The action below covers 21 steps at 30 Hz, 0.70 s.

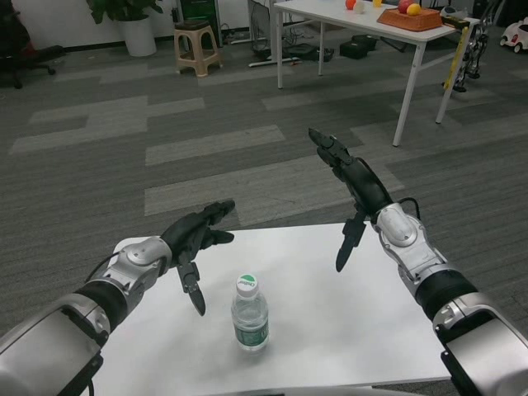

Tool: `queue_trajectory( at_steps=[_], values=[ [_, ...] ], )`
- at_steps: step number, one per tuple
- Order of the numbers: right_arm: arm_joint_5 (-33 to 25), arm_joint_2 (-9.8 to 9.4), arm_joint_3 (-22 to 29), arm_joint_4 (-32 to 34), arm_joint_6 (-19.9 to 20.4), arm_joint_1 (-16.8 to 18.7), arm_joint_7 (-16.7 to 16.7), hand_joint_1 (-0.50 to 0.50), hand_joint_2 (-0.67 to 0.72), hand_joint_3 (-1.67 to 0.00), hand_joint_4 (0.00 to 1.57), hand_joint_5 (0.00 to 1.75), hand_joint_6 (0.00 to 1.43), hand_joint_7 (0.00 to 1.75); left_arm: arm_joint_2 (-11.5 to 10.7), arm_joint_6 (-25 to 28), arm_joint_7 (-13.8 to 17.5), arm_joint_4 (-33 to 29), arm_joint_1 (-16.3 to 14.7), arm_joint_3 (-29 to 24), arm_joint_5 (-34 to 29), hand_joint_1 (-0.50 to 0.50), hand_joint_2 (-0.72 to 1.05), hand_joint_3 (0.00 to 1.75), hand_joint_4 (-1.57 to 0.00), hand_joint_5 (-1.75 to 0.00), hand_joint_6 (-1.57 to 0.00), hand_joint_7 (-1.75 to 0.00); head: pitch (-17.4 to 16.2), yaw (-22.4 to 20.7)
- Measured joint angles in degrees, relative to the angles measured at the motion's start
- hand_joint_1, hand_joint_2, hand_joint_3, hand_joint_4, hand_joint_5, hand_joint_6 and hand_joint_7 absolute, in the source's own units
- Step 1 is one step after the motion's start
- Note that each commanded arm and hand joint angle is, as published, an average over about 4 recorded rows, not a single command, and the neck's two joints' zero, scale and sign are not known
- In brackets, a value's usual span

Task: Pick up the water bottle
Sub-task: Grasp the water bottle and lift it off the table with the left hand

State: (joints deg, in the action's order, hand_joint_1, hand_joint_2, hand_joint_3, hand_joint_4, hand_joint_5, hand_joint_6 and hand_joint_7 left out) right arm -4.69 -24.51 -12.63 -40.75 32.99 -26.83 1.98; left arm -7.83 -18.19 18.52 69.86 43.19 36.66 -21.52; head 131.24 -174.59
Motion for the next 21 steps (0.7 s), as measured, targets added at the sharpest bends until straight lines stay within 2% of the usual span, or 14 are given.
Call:
queue_trajectory(
  at_steps=[5,9,14,21],
  values=[
    [0.0,0.02,-0.5,-0.1,0.0,0.0,0.0,-0.46,0.66,0.0,0.0,0.0,0.0,0.0,1.6,2.5,-3.1,1.8,1.0,5.2,-0.1,-0.5,-0.46,0.09,0.0,-0.8,0.0,-0.05,0.1,-0.2],
    [0.0,0.03,-0.7,-0.1,0.0,0.0,0.0,-0.46,0.63,0.0,0.0,0.0,0.0,0.0,2.3,4.2,-5.5,2.9,1.5,7.2,-0.2,-0.5,-0.46,0.09,0.0,-0.72,0.0,-0.07,0.4,-0.2],
    [0.0,0.03,-0.7,-0.1,0.0,0.0,0.0,-0.46,0.66,0.0,0.0,0.0,0.0,0.0,2.9,6.2,-8.4,3.6,1.7,10.0,-0.2,-0.5,-0.46,0.09,0.0,-0.72,0.0,-0.07,1.0,-0.1],
    [0.0,0.02,-0.7,-0.2,0.0,0.0,0.0,-0.46,0.66,0.0,0.0,0.0,0.0,0.0,3.2,8.1,-10.0,3.7,2.1,14.4,-1.4,-0.5,-0.46,0.07,0.0,-0.72,0.0,-0.07,0.9,-0.4]
  ],
)
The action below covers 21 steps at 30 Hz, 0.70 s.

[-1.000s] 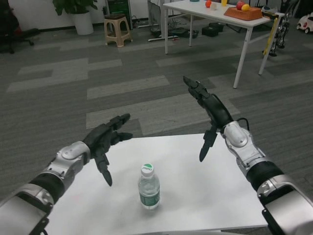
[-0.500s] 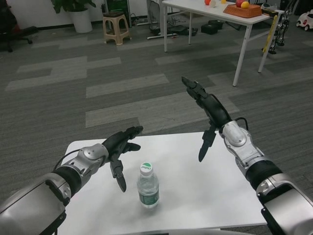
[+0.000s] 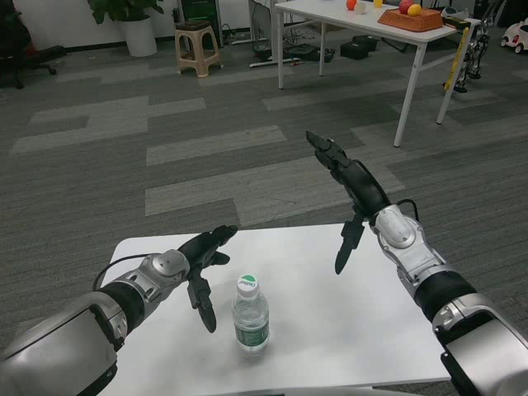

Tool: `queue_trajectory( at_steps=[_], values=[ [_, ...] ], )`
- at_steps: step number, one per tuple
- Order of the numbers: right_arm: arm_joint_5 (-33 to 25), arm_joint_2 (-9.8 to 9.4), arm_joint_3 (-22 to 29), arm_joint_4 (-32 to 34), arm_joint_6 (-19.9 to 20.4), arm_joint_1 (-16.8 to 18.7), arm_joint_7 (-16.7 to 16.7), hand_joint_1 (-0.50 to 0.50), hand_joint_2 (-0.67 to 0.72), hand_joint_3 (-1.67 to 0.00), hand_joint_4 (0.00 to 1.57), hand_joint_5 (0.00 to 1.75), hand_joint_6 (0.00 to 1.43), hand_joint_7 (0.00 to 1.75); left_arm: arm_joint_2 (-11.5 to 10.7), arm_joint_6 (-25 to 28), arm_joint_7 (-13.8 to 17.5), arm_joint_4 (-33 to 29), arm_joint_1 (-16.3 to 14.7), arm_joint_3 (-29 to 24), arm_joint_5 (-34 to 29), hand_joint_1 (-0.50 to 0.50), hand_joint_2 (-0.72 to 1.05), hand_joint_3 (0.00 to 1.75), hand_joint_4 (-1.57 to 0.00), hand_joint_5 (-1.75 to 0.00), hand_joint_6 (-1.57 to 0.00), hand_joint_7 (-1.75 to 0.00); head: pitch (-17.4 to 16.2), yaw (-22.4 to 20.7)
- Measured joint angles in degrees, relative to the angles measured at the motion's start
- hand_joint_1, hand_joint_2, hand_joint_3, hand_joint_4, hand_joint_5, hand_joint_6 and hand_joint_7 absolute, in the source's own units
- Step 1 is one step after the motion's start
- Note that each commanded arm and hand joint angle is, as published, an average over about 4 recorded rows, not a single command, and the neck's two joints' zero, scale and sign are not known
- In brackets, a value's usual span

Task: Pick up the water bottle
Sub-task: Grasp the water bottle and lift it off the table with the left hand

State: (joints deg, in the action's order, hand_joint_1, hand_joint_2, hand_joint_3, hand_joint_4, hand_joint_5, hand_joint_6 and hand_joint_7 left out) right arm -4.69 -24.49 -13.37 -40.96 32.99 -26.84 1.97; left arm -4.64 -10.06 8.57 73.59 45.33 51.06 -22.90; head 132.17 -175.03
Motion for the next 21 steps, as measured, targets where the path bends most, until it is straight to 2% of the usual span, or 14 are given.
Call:
queue_trajectory(
  at_steps=[4,10,15,21],
  values=[
    [0.0,0.0,-0.2,-0.1,0.0,0.0,0.0,-0.46,0.66,0.0,0.0,0.0,0.0,0.0,0.2,0.5,-0.8,0.3,0.3,3.0,-2.3,-0.5,-0.5,0.07,0.0,-0.72,0.0,-0.07,-0.3,-0.1],
    [0.0,-0.01,-0.5,-0.3,0.0,-0.1,0.0,-0.46,0.66,0.0,0.0,0.0,0.0,0.0,0.5,0.6,-1.0,0.8,0.9,7.3,-8.1,-0.5,-0.55,0.09,0.0,-0.62,0.0,-0.07,-0.7,0.3],
    [0.0,-0.01,-0.5,-0.3,0.0,-0.1,0.0,-0.46,0.66,0.0,0.0,0.0,0.0,0.0,0.5,0.4,0.7,0.9,1.6,13.2,-13.5,-0.5,-0.55,0.09,0.0,-0.62,0.0,-0.05,-1.1,0.3],
    [0.0,-0.01,-0.5,-0.3,0.0,-0.1,0.0,-0.46,0.66,0.0,0.0,0.0,0.0,0.0,0.6,0.5,2.3,0.9,2.2,16.5,-15.4,-0.5,-0.55,0.09,0.0,-0.56,0.0,-0.07,-1.5,0.4]
  ],
)
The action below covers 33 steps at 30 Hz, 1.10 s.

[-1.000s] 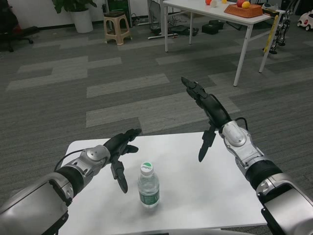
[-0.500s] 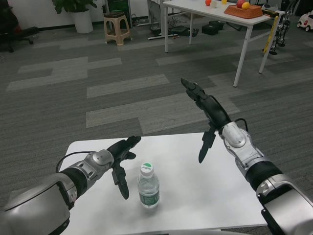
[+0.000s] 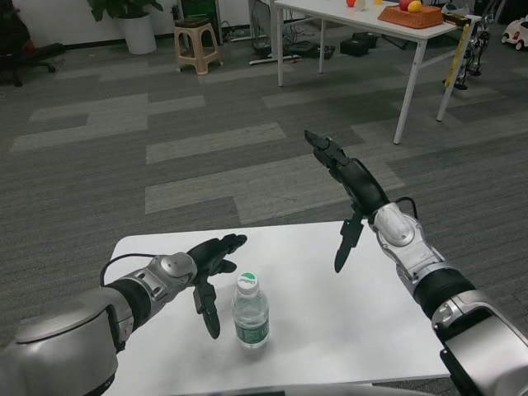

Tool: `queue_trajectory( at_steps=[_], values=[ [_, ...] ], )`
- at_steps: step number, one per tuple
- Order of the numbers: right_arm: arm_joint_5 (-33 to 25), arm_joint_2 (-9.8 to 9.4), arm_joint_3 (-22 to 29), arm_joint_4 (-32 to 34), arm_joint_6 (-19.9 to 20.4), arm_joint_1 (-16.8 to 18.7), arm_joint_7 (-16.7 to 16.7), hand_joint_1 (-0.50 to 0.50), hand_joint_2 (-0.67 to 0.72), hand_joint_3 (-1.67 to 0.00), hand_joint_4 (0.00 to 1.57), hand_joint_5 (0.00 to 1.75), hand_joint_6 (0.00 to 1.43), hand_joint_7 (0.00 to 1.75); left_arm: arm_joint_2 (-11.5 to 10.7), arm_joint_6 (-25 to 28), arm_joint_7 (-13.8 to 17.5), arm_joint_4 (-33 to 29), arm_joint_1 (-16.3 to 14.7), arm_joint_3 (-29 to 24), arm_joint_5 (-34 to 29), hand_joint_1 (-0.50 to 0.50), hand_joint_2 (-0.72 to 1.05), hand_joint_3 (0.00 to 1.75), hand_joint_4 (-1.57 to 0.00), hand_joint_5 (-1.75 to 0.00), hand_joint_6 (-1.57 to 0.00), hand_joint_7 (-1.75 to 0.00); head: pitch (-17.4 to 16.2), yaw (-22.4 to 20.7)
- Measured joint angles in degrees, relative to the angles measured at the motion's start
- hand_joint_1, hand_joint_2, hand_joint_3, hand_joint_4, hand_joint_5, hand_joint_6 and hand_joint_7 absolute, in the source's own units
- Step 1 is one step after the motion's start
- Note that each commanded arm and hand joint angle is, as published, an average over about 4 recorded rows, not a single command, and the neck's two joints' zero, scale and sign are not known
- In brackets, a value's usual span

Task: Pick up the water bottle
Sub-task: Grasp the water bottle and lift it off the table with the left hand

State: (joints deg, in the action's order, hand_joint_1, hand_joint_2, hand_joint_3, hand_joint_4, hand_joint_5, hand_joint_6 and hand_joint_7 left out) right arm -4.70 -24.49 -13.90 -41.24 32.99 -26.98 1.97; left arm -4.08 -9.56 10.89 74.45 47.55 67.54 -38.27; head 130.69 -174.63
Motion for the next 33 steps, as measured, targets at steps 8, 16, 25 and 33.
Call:
queue_trajectory(
  at_steps=[8,16,25,33],
  values=[
    [0.0,-0.02,0.0,0.0,0.0,0.0,0.0,-0.46,0.66,0.0,0.0,0.0,0.0,0.0,0.1,1.3,1.8,-0.8,1.3,2.8,-1.7,-0.5,-0.55,0.04,0.0,-0.51,0.0,-0.07,-0.2,0.0],
    [0.0,-0.42,-0.1,0.0,0.0,0.0,0.0,-0.46,0.66,0.0,0.0,0.0,0.0,0.0,1.3,1.8,2.0,-2.5,2.6,7.6,-2.6,-0.5,-0.61,0.07,0.0,-0.51,0.0,-0.05,-0.2,-0.2],
    [0.0,-1.05,-0.2,0.1,0.0,0.0,0.0,-0.46,0.66,0.0,0.0,0.0,0.0,0.0,2.5,1.8,2.1,-3.8,4.7,12.7,-4.8,-0.5,-0.64,0.09,0.0,-0.51,0.0,-0.07,-0.2,0.0],
    [0.0,-1.14,-0.3,0.6,0.0,0.0,0.0,-0.46,0.66,0.0,0.0,0.0,0.0,0.0,3.2,1.8,2.4,-4.5,4.8,14.5,-6.3,-0.5,-0.57,0.07,0.0,-0.51,0.0,-0.07,-0.4,0.0]
  ],
)
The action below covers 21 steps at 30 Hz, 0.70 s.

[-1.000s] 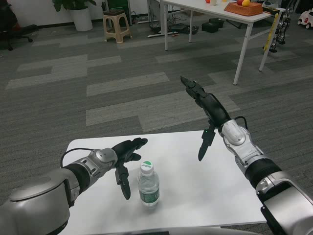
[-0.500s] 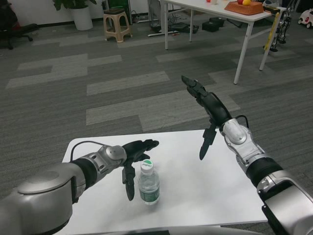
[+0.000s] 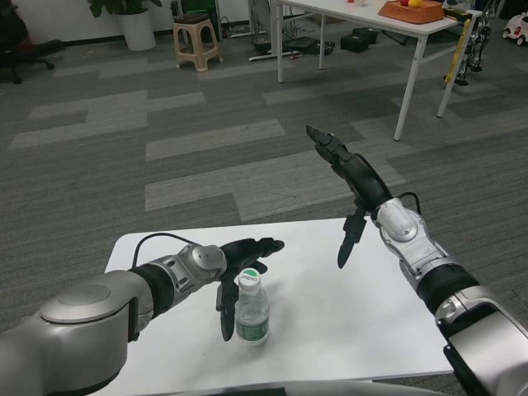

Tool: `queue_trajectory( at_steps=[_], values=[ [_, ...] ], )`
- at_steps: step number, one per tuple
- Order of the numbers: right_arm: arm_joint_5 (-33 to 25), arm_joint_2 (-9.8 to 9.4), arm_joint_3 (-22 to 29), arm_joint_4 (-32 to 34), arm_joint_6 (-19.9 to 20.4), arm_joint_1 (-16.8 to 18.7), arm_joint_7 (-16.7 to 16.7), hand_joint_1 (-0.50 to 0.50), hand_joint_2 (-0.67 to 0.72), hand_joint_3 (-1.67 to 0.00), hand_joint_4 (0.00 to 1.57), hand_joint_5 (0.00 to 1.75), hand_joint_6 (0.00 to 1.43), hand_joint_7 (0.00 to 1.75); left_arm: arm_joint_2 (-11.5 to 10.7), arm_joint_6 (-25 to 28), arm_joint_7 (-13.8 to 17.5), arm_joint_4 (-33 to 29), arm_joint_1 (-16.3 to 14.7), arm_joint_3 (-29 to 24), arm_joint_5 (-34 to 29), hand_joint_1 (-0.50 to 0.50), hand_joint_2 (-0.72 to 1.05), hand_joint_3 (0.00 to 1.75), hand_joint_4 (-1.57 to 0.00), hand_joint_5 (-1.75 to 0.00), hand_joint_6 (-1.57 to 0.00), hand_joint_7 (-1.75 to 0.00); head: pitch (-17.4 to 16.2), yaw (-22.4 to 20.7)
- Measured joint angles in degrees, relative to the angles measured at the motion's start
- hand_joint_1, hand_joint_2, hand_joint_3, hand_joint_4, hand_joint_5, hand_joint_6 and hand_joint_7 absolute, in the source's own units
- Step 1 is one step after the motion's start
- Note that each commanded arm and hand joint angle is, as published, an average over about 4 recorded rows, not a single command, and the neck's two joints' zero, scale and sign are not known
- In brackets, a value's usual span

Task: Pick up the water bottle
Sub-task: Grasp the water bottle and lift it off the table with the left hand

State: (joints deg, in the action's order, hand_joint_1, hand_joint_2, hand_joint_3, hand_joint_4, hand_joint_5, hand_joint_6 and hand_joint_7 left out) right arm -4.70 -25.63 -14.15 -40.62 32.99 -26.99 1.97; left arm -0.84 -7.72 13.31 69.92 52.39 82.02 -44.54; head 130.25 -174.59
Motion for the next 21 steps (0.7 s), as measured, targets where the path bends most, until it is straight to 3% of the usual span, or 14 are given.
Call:
queue_trajectory(
  at_steps=[6,9,12,16,21],
  values=[
    [0.0,-0.04,0.0,0.0,0.0,0.0,0.0,-0.46,0.66,0.0,0.0,0.0,0.0,0.0,0.0,0.0,0.0,0.0,0.0,0.2,-1.3,-0.5,-0.48,0.07,0.0,-0.54,0.0,-0.07,-0.1,0.1],
    [0.0,-0.12,0.0,0.0,0.0,0.0,0.0,-0.46,0.66,0.0,0.0,0.0,0.0,0.0,0.0,0.4,0.0,0.1,0.0,0.2,-2.3,-0.44,-0.39,0.02,0.0,-0.69,0.0,-0.07,-0.2,0.2],
    [0.0,-0.19,0.0,0.0,0.0,0.0,0.0,-0.46,0.66,0.0,0.0,0.0,0.0,0.0,0.0,0.9,0.0,0.2,0.0,0.3,-4.6,-0.34,-0.28,0.09,-0.07,-0.9,0.0,-0.07,-0.5,0.3],
    [0.0,-0.2,0.0,0.0,0.0,0.0,0.0,-0.46,0.66,0.0,0.0,0.0,0.0,0.0,0.0,1.3,-0.1,0.4,0.0,0.3,-7.3,-0.23,0.01,0.09,-0.4,-1.23,-0.02,-0.21,-0.7,0.5],
    [0.0,-0.2,0.0,0.0,0.0,0.0,0.0,-0.46,0.66,0.0,0.0,0.0,0.0,0.0,0.0,1.3,-0.5,0.6,0.0,0.3,-10.0,-0.08,0.14,0.17,-0.83,-1.62,-0.16,-0.31,-0.6,0.7]
  ],
)
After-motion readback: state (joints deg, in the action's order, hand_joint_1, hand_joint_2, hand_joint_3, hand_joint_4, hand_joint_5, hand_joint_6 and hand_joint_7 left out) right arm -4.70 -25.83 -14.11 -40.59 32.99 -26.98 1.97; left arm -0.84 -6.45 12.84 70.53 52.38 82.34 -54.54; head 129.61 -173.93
